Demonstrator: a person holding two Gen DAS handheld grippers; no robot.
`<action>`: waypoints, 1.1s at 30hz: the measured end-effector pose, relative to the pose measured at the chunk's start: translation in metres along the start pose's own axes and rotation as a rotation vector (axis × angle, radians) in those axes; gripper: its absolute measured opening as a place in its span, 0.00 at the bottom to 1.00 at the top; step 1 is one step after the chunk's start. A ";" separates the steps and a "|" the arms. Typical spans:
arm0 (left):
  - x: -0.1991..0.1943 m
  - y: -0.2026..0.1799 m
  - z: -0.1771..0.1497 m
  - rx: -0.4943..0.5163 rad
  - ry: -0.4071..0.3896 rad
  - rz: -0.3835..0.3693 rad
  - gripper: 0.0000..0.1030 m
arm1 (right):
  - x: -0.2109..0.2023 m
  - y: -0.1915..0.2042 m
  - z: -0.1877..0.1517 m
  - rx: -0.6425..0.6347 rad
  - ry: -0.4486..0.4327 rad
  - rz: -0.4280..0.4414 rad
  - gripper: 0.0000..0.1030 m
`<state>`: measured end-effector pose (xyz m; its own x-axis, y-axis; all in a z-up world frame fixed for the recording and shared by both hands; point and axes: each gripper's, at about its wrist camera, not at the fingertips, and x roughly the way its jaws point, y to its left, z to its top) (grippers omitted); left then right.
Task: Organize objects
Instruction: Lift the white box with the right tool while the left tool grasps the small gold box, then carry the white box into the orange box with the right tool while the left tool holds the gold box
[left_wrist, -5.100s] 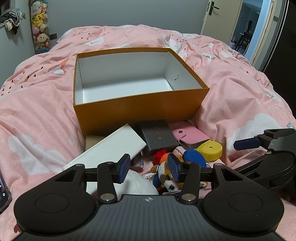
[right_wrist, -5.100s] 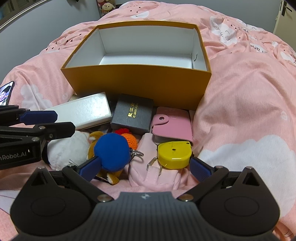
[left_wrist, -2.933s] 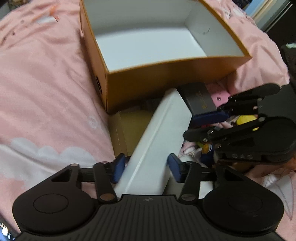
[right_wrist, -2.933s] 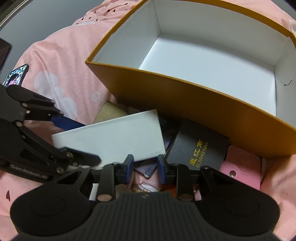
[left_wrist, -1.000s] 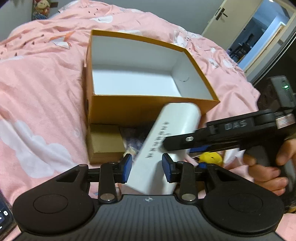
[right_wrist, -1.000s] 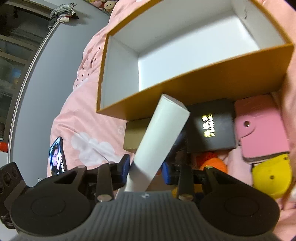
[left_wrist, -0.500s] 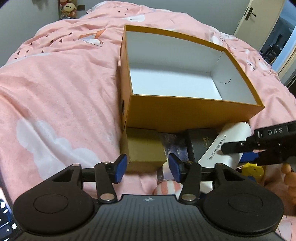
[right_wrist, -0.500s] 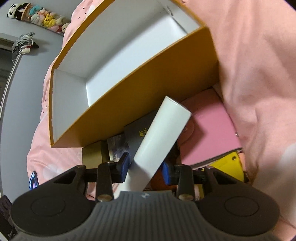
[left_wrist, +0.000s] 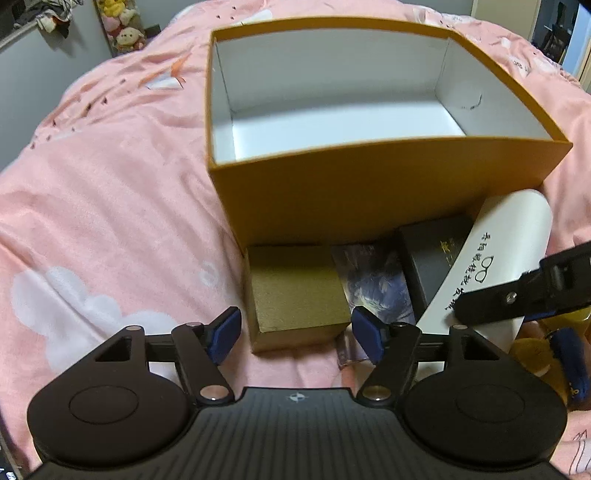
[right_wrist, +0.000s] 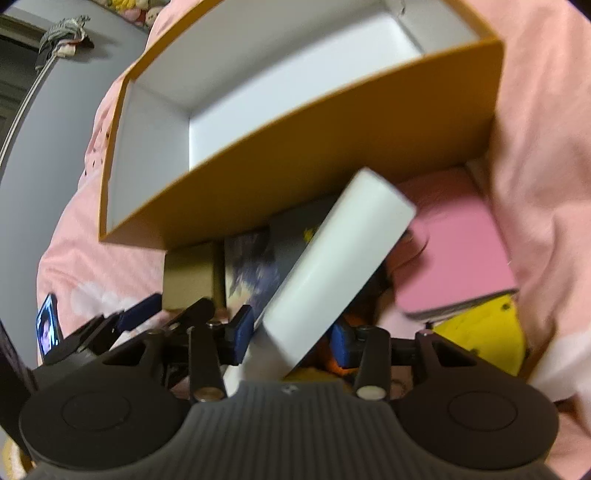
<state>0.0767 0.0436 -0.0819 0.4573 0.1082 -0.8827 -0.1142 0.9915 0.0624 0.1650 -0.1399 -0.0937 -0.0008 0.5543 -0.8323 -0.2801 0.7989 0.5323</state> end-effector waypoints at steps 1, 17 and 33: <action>0.003 -0.001 0.001 -0.001 0.002 0.003 0.78 | 0.002 0.001 -0.001 -0.005 0.006 0.002 0.44; -0.034 -0.002 -0.007 0.035 -0.117 -0.011 0.67 | -0.012 0.008 -0.004 -0.027 -0.008 0.012 0.42; -0.103 0.001 0.005 0.007 -0.287 -0.188 0.66 | -0.081 0.024 -0.026 -0.092 -0.139 0.108 0.34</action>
<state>0.0334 0.0338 0.0115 0.6995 -0.0611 -0.7120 0.0008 0.9964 -0.0846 0.1335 -0.1721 -0.0176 0.0953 0.6680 -0.7380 -0.3721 0.7116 0.5960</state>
